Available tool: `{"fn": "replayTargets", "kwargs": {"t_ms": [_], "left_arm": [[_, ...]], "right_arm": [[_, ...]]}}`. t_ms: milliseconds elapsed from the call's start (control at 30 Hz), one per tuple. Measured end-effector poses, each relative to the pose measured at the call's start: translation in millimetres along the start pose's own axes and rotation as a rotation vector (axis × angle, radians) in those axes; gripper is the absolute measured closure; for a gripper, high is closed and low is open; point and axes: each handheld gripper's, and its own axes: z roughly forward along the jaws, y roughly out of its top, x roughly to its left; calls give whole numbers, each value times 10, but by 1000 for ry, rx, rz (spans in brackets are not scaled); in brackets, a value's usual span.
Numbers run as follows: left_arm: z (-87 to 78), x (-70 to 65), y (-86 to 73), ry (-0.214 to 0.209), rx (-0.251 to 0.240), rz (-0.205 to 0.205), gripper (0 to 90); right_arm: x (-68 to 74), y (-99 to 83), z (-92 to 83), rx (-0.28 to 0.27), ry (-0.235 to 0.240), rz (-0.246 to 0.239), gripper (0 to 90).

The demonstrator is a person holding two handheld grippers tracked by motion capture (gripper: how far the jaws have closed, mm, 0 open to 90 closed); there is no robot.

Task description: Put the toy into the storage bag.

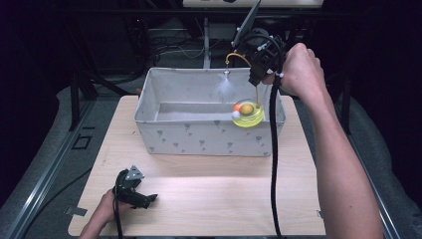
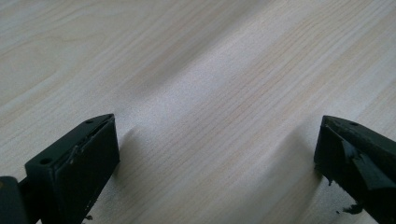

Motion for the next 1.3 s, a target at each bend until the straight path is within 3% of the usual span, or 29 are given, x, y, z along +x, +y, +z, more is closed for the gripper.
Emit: {"fn": "replayTargets", "kwargs": {"t_ms": [300,533,833,1167,1300], "left_arm": [[0,-1,0,-1,0,-2,0],[1,0,-1,-1,-2,0,0],[1,0,-1,-1,-2,0,0],[1,0,-1,0,-2,1,0],[1,0,-2,-1,-2,1,1]], "right_arm": [[-171,60,20,-11,-5,46,877],[-251,95,79,-6,-14,56,877],[-401,130,174,-11,-27,117,877],[-547,159,341,0,-34,167,877],[-619,153,491,20,-41,179,876]]}}
